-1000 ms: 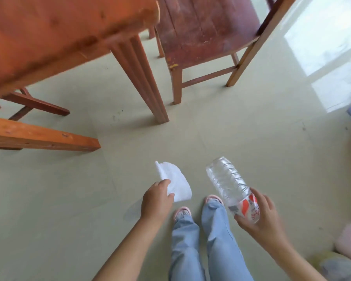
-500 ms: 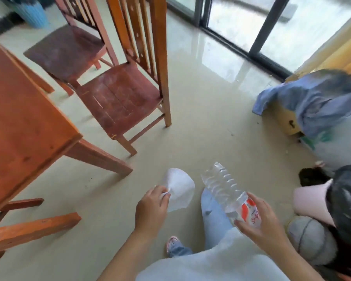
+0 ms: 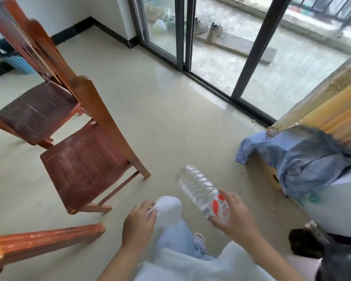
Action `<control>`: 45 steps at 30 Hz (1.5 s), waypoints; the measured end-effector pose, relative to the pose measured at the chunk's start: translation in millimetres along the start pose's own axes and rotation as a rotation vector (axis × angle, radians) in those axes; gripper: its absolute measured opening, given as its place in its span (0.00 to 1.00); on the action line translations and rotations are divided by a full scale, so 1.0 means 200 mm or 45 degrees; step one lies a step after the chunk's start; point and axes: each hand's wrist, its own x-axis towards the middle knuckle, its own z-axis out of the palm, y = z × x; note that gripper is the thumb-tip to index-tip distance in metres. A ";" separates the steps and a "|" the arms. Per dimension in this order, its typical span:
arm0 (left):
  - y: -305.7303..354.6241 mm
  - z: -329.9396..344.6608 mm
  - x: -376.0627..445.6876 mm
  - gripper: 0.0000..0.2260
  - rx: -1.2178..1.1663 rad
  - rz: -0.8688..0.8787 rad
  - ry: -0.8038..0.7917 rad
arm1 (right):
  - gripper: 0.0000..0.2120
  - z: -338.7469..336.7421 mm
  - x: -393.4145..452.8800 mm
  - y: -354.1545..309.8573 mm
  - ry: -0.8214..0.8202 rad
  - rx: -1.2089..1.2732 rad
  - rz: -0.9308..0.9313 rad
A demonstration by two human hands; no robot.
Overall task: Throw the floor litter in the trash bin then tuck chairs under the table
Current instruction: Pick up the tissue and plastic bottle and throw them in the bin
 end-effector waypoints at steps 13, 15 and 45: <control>0.57 -0.06 1.61 0.05 -0.129 -0.083 0.153 | 0.34 -0.53 1.61 -0.38 0.065 -0.065 -0.054; 0.65 -0.10 1.85 0.05 -0.151 -0.103 0.161 | 0.34 -0.63 1.84 -0.43 0.103 -0.086 -0.007; -0.15 -1.47 4.81 0.07 -0.282 -0.845 0.628 | 0.35 0.30 5.17 -2.92 -0.521 -0.449 -0.768</control>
